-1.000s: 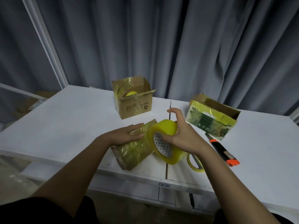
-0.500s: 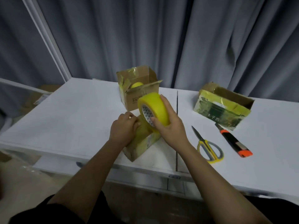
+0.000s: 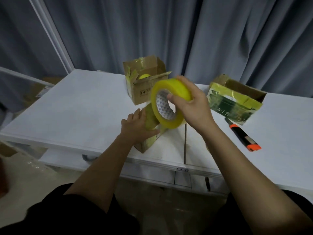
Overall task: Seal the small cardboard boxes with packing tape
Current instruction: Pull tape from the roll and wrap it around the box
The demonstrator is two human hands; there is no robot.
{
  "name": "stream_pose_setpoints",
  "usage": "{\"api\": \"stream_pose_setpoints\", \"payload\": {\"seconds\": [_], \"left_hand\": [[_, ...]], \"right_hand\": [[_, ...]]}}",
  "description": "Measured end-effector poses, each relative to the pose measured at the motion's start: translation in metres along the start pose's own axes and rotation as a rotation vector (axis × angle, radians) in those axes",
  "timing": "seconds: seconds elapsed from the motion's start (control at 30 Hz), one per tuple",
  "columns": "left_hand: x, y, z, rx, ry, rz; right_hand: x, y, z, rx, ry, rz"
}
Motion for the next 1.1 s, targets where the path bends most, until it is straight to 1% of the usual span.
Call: {"api": "stream_pose_setpoints", "payload": {"seconds": [0.03,0.1,0.13,0.27,0.4,0.47,0.57,0.63,0.77,0.87,0.9,0.93,1.0,1.03,1.1], "left_hand": [[0.001,0.002,0.0,0.013,-0.03,0.0],[0.0,0.003,0.0,-0.007,0.017,0.018],[0.0,0.003,0.0,-0.023,0.044,0.028],[-0.003,0.007,0.004,-0.044,0.027,0.078],[-0.003,0.009,0.006,-0.052,0.018,0.118],[-0.004,0.01,0.007,-0.043,0.001,0.145],[-0.003,0.011,0.008,-0.025,-0.063,0.118],[0.0,0.012,0.008,-0.031,-0.113,0.13],[0.007,0.017,0.0,-0.115,0.012,0.253],[0.008,0.022,-0.008,-0.092,0.11,0.334],[0.008,0.023,-0.01,-0.085,0.147,0.331],[0.01,0.023,-0.015,-0.102,0.208,0.288],[0.012,0.023,-0.027,-0.215,0.337,0.109],[0.01,0.023,-0.031,-0.272,0.336,0.055],[0.006,0.022,-0.034,-0.327,0.285,0.092]], "right_hand": [[0.006,-0.007,0.004,0.003,-0.046,0.027],[0.019,-0.029,-0.001,-0.023,-0.15,0.106],[0.028,-0.04,-0.009,-0.053,-0.178,0.12],[0.052,-0.065,-0.046,-0.177,-0.269,0.152],[0.05,-0.071,-0.063,-0.25,-0.301,0.159],[0.048,-0.073,-0.069,-0.257,-0.289,0.163],[0.046,-0.075,-0.071,-0.238,-0.33,0.178],[0.045,-0.075,-0.072,-0.224,-0.375,0.201],[0.047,-0.072,-0.072,-0.243,-0.412,0.219],[0.047,-0.072,-0.074,-0.259,-0.421,0.229],[0.046,-0.073,-0.074,-0.262,-0.416,0.229],[0.045,-0.073,-0.073,-0.265,-0.41,0.226],[0.044,-0.072,-0.074,-0.269,-0.418,0.228],[0.043,-0.072,-0.074,-0.272,-0.432,0.232],[0.042,-0.072,-0.073,-0.27,-0.452,0.235]]}}
Point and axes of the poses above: each hand's wrist, its own y-axis towards the middle knuckle, its own x-axis out of the back of the hand, z = x × y, the point moved 5 cm from there along y, towards the middle knuckle, and after that the axes turned 10 degrees about y, right-handed, at the moved point
